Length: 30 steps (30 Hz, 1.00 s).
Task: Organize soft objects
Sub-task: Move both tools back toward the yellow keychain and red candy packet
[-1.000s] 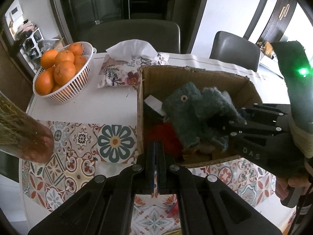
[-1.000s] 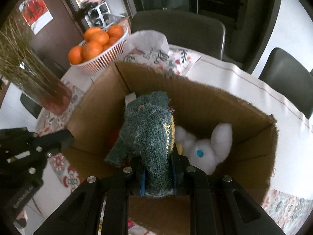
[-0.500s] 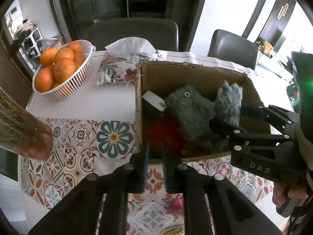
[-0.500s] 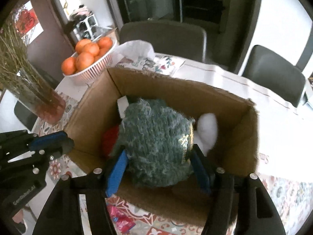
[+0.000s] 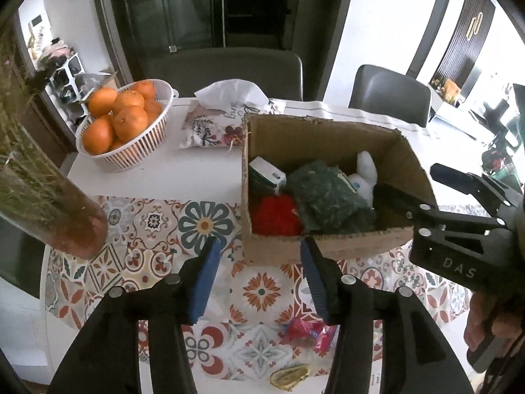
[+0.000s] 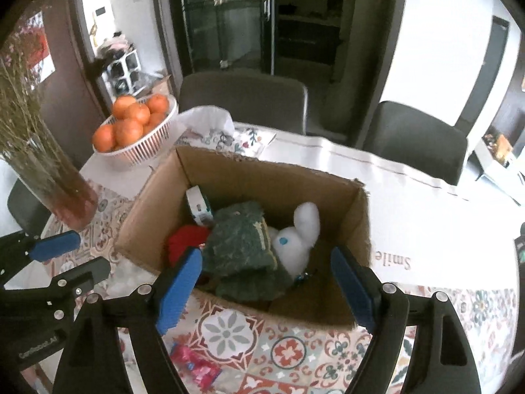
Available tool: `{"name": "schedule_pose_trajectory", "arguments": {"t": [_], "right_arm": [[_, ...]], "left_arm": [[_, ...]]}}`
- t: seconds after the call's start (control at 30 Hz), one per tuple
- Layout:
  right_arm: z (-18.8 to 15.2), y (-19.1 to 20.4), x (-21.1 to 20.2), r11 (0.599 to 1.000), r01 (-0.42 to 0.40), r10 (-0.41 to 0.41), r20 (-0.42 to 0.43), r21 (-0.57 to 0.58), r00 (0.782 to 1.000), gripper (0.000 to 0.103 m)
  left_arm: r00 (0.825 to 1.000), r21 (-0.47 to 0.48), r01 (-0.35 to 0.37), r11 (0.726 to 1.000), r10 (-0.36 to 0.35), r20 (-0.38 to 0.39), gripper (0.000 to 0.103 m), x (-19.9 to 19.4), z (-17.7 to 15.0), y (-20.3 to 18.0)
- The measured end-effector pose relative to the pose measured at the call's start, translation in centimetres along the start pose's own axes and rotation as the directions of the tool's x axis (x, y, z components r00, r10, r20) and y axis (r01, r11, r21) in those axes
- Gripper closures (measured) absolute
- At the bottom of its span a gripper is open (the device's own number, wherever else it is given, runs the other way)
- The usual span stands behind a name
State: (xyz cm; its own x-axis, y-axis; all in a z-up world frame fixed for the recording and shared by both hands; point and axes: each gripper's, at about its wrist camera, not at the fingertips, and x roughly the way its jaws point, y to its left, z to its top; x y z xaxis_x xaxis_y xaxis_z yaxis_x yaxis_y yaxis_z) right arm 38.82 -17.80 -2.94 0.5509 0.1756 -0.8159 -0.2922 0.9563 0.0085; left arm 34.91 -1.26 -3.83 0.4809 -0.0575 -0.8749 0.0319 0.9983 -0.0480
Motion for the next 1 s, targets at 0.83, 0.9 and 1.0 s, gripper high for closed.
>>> {"name": "schedule_pose_trajectory", "arguments": {"t": [0.83,0.9,1.0], "right_arm": [[-11.9,0.8,-7.3,0.984,-0.012,0.012,0.001,0.178,1.000,0.021],[-12.9,0.9,-7.2,0.982,-0.019,0.020,-0.004,0.188,1.000,0.021],[-14.1,1.2,-7.2,0.982,-0.020,0.022,-0.010,0.187,1.000,0.021]], "left_arm": [[0.999,0.145,0.045,0.988,-0.047,0.006,0.039,-4.9,-9.1,-2.3],[0.999,0.163,0.050,0.985,-0.051,0.003,0.039,-4.9,-10.0,-2.5],[0.998,0.179,0.067,0.981,-0.067,-0.005,0.039,-4.6,-11.4,-2.7]]}}
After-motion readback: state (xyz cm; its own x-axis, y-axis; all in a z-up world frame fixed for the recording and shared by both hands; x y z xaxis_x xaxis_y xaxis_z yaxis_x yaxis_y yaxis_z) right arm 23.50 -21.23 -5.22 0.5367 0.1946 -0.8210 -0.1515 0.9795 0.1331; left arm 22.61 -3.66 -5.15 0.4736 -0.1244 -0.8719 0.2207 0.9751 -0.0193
